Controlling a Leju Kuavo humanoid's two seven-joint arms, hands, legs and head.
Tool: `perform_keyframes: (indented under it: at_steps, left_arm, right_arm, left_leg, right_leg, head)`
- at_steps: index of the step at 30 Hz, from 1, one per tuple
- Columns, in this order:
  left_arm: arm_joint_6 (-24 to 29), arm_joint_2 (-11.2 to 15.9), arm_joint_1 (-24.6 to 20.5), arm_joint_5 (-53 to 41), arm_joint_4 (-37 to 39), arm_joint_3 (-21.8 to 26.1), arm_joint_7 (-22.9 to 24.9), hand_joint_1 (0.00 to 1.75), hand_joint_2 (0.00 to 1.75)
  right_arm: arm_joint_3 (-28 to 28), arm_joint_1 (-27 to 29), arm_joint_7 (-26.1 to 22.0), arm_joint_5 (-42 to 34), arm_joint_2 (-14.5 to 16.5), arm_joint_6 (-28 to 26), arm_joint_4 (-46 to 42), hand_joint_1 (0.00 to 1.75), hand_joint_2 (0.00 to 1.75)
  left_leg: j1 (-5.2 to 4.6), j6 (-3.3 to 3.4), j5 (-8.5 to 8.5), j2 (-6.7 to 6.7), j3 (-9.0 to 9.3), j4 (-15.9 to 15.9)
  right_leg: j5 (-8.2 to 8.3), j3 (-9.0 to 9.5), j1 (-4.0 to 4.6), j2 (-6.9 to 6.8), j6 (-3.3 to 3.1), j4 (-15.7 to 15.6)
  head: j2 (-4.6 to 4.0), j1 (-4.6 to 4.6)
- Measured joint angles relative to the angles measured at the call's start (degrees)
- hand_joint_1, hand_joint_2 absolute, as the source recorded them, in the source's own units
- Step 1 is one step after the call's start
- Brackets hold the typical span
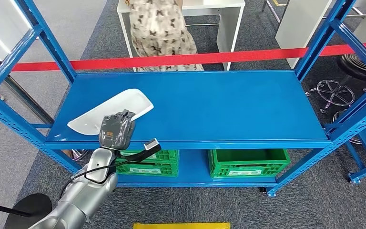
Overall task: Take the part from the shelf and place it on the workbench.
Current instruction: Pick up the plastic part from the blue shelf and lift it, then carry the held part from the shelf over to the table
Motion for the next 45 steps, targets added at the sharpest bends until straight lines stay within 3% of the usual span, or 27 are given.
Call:
perform_keyframes:
  at_steps: [5,9,16,21,24,29,35,40,42,45]
  left_arm:
    - [-0.01,-3.46,1.90,3.03,-9.01,-2.08,-8.12,1.75,1.75]
    - [-0.39,-5.36,2.38,7.05,-15.74,-5.80,-11.29,1.75,1.75]
    - [-0.31,-6.43,3.26,11.86,-26.52,-14.22,-14.43,1.75,1.75]
    - [-0.75,-6.42,3.74,16.10,-29.85,-17.39,-16.21,1.75,1.75]
    - [-4.94,-6.41,3.75,27.94,-31.47,-20.06,-20.27,1.75,1.75]
    - [-17.72,-6.40,3.93,49.48,-36.29,-24.70,-28.83,1.75,1.75]
    - [-21.19,-7.20,3.96,53.46,-39.60,-28.49,-31.01,1.75,1.75]
    - [-21.18,-8.50,3.48,53.87,-39.62,-29.22,-30.99,1.75,1.75]
    - [-21.16,-9.08,3.27,53.89,-39.63,-29.38,-30.98,1.75,1.75]
    - [-21.15,-9.40,3.22,53.89,-39.56,-29.47,-30.96,1.75,1.75]
  right_arm:
    - [-0.05,0.11,0.20,0.32,0.20,-0.23,0.00,0.00,0.00]
    - [-0.03,0.13,0.52,1.09,0.42,-0.36,0.00,0.00,0.00]
    - [0.11,0.11,1.21,2.00,0.44,-0.36,0.00,0.00,0.00]
    - [0.15,0.11,1.34,2.15,0.44,-0.27,0.00,0.00,0.00]
    - [0.23,0.11,1.76,2.39,0.44,-0.06,0.00,0.00,0.00]
    - [0.30,0.07,3.08,2.56,0.34,-0.13,0.00,0.00,0.00]
    - [0.11,-0.06,3.87,1.27,0.20,-1.85,0.00,0.00,0.00]
    - [0.10,-0.16,4.02,1.28,0.10,-2.61,0.00,0.00,0.00]
    - [0.10,-0.22,4.05,1.37,-0.01,-2.73,0.00,0.00,0.00]
    - [0.10,-0.18,4.11,1.43,-0.30,-2.74,0.00,0.00,0.00]
  left_leg:
    - [0.00,0.06,-0.06,0.00,0.00,0.01]
    - [0.00,0.08,-0.12,0.02,0.00,0.00]
    - [0.01,0.11,-0.16,0.03,0.00,0.00]
    - [0.01,0.12,-0.18,0.04,0.01,0.00]
    - [0.00,0.13,-0.19,0.03,0.01,0.01]
    - [-0.17,0.27,-0.27,0.04,0.02,0.05]
    - [-0.46,0.73,-0.52,0.05,0.00,0.34]
    - [-0.49,1.73,-0.18,0.14,0.17,0.05]
    - [-0.07,2.32,0.48,0.32,0.75,-0.94]
    - [0.25,2.58,0.54,0.64,1.08,-1.29]
  right_leg:
    - [-0.03,0.00,0.00,0.00,0.04,-0.01]
    - [-0.06,0.00,0.00,0.01,0.08,-0.01]
    - [-0.11,0.01,0.00,0.01,0.15,-0.01]
    - [-0.12,0.02,0.00,0.01,0.16,-0.02]
    - [-0.12,0.02,-0.02,0.01,0.17,-0.02]
    - [-0.14,0.02,-0.22,0.01,0.23,-0.03]
    - [-0.19,0.09,-0.53,0.02,0.56,-0.04]
    - [-0.04,0.31,-0.71,-0.02,1.48,-0.26]
    - [-1.35,-0.69,-0.61,-0.13,1.89,1.86]
    - [-5.80,-6.00,-0.79,-0.24,2.59,12.27]
  head:
    - [0.00,-0.01]
    - [0.00,-0.01]
    - [0.00,-0.01]
    - [0.00,-0.02]
    - [0.00,-0.01]
    - [0.00,-0.02]
    - [0.00,-0.03]
    - [0.00,-0.03]
    - [0.00,0.17]
    - [0.00,0.54]
